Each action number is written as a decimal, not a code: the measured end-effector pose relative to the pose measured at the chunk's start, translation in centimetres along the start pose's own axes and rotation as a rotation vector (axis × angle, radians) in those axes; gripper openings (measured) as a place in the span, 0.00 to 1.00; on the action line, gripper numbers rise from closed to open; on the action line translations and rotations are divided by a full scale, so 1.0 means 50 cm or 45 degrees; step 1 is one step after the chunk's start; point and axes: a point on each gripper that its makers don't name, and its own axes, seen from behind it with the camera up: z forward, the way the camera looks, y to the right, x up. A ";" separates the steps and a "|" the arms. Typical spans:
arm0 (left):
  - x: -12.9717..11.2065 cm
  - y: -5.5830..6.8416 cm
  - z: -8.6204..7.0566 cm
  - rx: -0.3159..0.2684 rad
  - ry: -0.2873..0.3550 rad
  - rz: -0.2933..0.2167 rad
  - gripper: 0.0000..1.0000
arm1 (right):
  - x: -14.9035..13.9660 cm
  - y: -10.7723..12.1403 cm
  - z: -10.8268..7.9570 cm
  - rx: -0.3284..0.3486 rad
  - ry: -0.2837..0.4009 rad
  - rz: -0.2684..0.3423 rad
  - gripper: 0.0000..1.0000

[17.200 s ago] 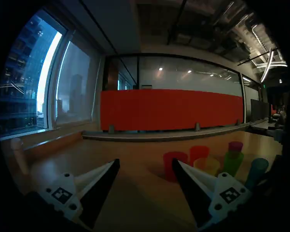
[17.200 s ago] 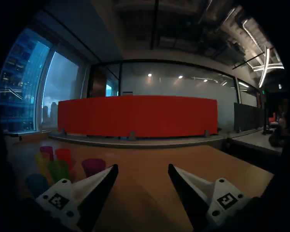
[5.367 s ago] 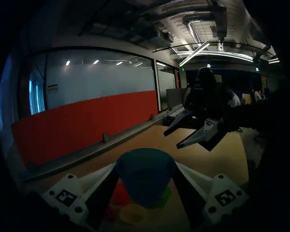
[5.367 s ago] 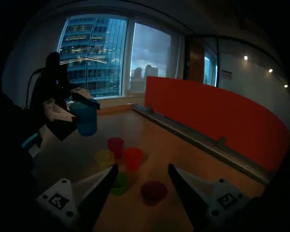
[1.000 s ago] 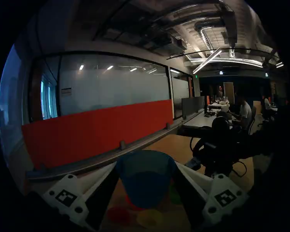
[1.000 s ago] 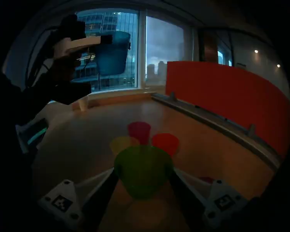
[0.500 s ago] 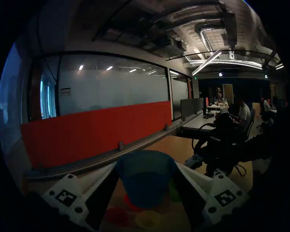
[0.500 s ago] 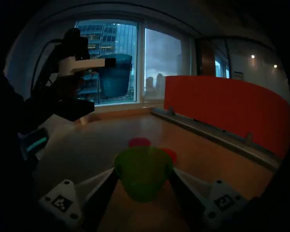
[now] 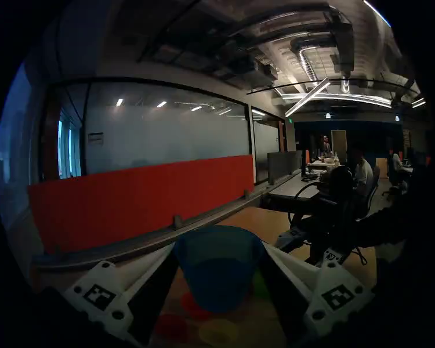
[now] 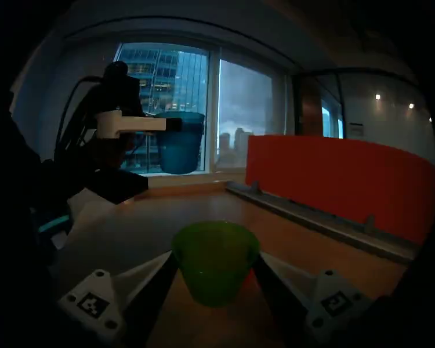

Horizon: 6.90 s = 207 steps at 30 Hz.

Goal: Pour water

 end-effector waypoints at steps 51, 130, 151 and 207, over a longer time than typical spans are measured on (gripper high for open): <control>0.045 0.018 -0.007 0.016 0.042 0.105 0.88 | 0.068 -0.073 -0.034 0.080 0.049 -0.011 0.92; 0.187 0.089 0.019 0.137 0.061 1.207 0.88 | 0.060 -0.103 -0.024 0.162 0.065 0.009 0.91; 0.205 0.086 0.022 0.155 0.069 1.324 0.88 | 0.058 -0.107 -0.019 0.168 0.065 0.013 0.91; 0.226 0.111 0.023 0.148 0.107 1.559 0.88 | 0.066 -0.106 -0.023 0.166 0.078 0.015 0.90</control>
